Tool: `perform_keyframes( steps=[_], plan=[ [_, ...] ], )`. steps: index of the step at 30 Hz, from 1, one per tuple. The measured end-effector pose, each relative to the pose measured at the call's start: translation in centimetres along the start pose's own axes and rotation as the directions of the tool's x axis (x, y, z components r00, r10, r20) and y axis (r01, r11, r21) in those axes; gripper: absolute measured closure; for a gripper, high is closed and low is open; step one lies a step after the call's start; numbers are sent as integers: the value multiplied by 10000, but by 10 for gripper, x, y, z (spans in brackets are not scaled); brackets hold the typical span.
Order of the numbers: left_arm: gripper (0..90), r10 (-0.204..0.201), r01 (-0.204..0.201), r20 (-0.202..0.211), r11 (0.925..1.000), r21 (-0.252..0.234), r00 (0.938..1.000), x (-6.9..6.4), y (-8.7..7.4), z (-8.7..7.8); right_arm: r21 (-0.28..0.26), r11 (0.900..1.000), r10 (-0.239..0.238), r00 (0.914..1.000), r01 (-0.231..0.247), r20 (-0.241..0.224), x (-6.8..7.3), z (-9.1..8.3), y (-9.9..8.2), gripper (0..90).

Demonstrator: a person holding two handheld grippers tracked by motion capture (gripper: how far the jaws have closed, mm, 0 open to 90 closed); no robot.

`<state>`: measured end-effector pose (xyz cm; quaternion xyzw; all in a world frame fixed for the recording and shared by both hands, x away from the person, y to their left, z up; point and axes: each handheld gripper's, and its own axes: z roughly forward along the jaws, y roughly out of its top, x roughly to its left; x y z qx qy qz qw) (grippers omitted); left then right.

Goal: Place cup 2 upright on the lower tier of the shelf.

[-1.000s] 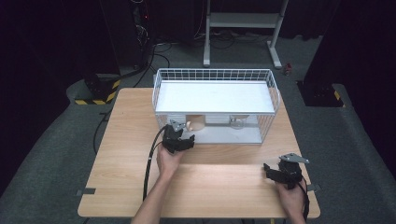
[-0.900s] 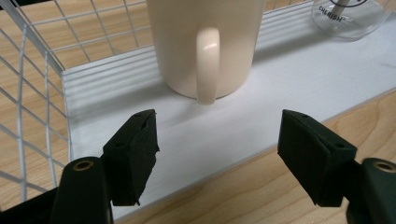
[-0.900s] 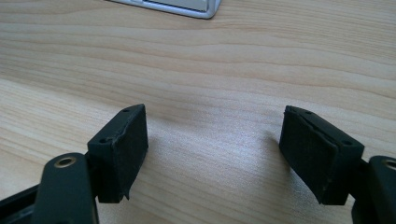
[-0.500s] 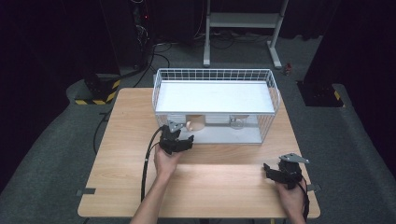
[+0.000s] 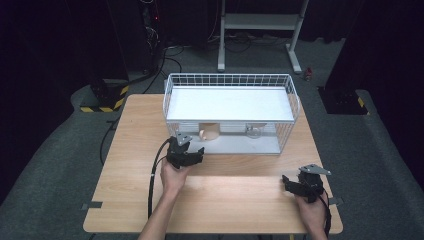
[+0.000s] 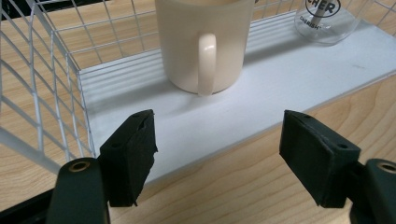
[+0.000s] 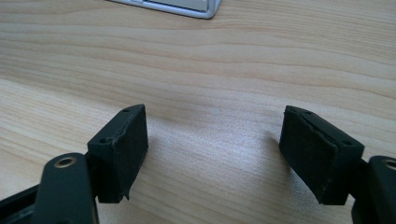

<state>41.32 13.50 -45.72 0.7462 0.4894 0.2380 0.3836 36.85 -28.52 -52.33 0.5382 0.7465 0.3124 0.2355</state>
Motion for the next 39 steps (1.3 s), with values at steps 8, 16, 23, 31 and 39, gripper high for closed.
perform_keyframes(
  steps=[8, 16, 23, 31, 39],
  plan=[
    [267, 53, -57, 223, 9998, 209, 9997, 4, -4, -7, -1, 10000, -1, 10000, 1, 0, 0, 0, 0, 237],
    [266, -80, 77, 228, 9999, 116, 9997, 7, -11, -18, 5, 10000, 19, 10000, -19, 7, 0, 0, 0, 237],
    [262, -233, 231, 248, 9997, 92, 9994, 13, -17, -30, 0, 10000, -9, 10000, 9, 2, 0, 0, 0, 237],
    [263, -584, 588, 299, 9982, -125, 9978, 19, -23, -43, 3, 10000, 21, 10000, -21, 15, 0, 0, 0, 237],
    [273, -649, 654, 133, 9971, -399, 9978, 21, -32, -55, 4, 10000, 25, 10000, -25, 10, 0, 0, 0, 237]
  ],
)
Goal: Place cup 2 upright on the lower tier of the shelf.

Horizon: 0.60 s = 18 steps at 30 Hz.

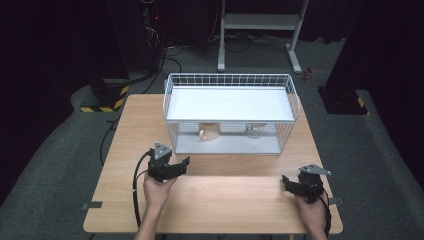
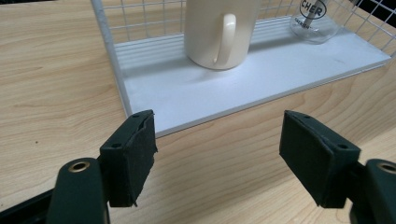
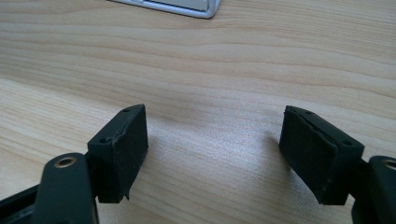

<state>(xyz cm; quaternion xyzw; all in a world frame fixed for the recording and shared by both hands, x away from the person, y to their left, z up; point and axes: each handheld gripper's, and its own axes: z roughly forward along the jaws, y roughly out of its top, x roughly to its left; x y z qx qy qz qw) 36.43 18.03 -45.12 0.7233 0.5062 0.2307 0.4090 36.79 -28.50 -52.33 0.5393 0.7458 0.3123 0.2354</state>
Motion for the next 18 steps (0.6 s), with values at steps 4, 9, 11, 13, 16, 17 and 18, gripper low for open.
perform_keyframes(
  steps=[4, 9, 11, 13, 16, 17, 18],
  plan=[
    [273, -100, 100, -49, 9999, -76, 9999, 1, -2, -5, -1, 10000, -2, 10000, 2, 1, 0, 0, 0, 237],
    [288, -157, 150, -219, 9993, -334, 9996, 3, -6, -11, -2, 10000, -5, 10000, 5, 6, 0, 0, 0, 237],
    [288, -175, 166, -246, 9992, -371, 9995, 4, -9, -12, -3, 10000, -8, 10000, 8, 6, 0, 0, 0, 237],
    [289, -269, 261, -268, 9991, -326, 9993, 4, -14, -13, -2, 10000, -6, 10000, 6, 5, 0, 0, 0, 237],
    [289, -214, 205, -335, 9994, -265, 9992, 4, -18, -13, -1, 10000, -6, 10000, 6, 6, 0, 0, 0, 237],
    [289, -221, 213, -361, 9995, -220, 9991, 5, -20, -14, -2, 10000, -8, 10000, 8, 6, 0, 0, 0, 237],
    [289, -260, 252, -364, 9994, -222, 9990, 5, -21, -14, -3, 10000, -8, 10000, 8, 7, 0, 0, 0, 237]
  ],
)
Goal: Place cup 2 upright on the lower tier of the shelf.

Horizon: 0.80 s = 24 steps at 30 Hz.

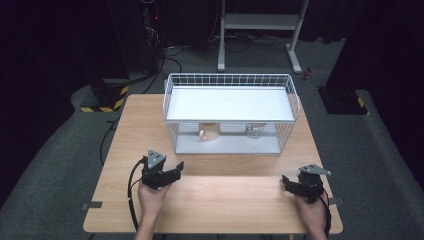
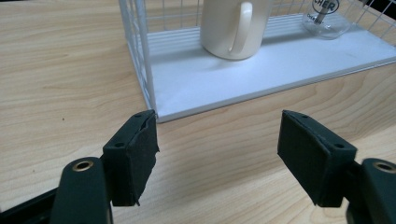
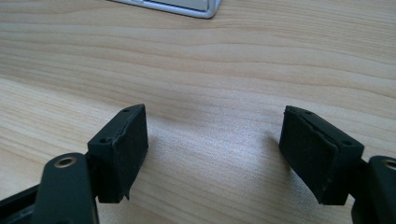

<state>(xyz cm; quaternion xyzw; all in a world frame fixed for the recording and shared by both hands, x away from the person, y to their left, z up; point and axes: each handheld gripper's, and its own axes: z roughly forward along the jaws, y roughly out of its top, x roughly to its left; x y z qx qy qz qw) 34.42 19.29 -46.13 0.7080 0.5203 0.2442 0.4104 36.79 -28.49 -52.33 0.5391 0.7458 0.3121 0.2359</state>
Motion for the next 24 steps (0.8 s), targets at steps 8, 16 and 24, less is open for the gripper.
perform_keyframes(
  steps=[8, 16, 24],
  plan=[
    [278, -140, 142, -171, 9998, 130, 9998, 2, -11, 0, 1, 10000, 6, 10000, -6, -3, 0, 0, 0, 237],
    [279, -190, 201, -332, 9993, 327, 9993, 5, -22, 0, 3, 10000, 9, 10000, -9, -5, 0, 0, 0, 237],
    [275, -82, 100, -328, 9984, 557, 9994, 7, -31, 3, 1, 10000, 7, 10000, -7, -4, 0, 0, 0, 237]
  ],
)
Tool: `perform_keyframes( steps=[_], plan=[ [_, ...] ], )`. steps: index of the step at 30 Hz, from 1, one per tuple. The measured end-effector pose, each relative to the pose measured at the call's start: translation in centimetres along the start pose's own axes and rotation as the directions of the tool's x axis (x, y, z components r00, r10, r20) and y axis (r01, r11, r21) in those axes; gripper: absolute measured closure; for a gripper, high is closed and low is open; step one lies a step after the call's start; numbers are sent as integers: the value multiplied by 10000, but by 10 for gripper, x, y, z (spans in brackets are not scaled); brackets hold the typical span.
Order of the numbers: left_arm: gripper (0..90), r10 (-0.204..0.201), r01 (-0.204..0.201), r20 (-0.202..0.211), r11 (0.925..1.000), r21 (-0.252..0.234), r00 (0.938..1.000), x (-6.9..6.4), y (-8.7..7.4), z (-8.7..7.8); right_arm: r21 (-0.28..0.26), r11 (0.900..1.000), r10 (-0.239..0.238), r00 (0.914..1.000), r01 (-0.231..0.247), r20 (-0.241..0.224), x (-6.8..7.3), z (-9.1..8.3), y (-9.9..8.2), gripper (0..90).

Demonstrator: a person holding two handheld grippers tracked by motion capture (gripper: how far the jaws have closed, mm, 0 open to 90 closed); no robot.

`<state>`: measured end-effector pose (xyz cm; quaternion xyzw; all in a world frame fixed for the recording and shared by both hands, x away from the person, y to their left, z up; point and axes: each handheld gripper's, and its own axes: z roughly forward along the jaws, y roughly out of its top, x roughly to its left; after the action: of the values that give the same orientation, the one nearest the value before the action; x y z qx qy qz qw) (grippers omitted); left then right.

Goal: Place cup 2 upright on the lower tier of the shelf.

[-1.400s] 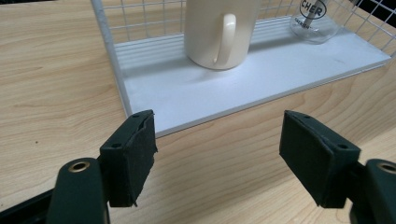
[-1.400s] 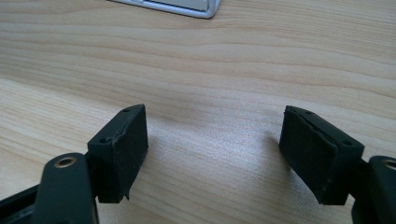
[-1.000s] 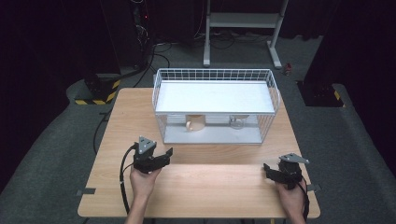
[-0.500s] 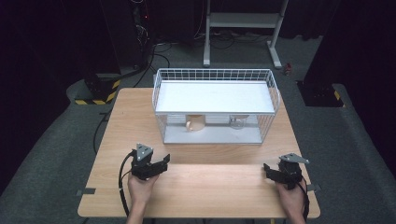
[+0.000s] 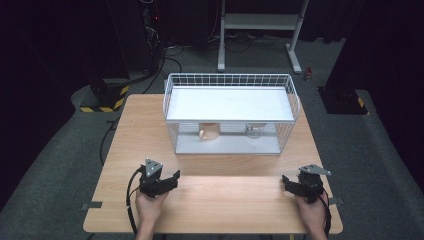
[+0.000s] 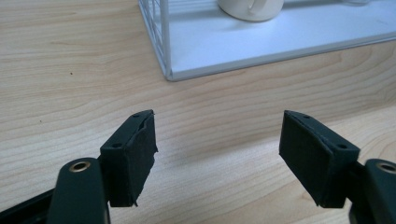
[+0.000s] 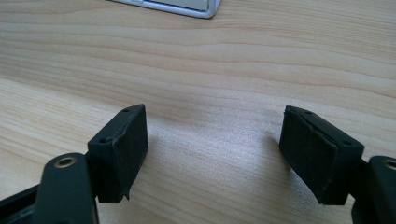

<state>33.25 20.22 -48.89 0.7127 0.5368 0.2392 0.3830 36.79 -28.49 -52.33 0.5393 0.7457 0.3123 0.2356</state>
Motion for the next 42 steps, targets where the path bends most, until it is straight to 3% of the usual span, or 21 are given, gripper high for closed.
perform_keyframes(
  steps=[15, 24, 31, 42],
  plan=[
    [265, 74, -66, -232, 9994, 325, 9997, 7, -14, 12, 0, 10000, -19, 10000, 19, -18, 0, 0, 0, 234],
    [261, 173, -136, -747, 9986, 510, 9971, 12, -19, 21, -24, 9999, -117, 9999, 117, -114, 0, 0, 0, 234],
    [246, 167, -133, -912, 9992, 382, 9957, 16, -21, 24, -24, 9999, -117, 9999, 117, -114, 0, 0, 0, 234],
    [242, 215, -138, -1277, 9981, 605, 9916, 17, -22, 32, -23, 9999, -115, 9999, 115, -116, 1, 0, 0, 234]
  ],
)
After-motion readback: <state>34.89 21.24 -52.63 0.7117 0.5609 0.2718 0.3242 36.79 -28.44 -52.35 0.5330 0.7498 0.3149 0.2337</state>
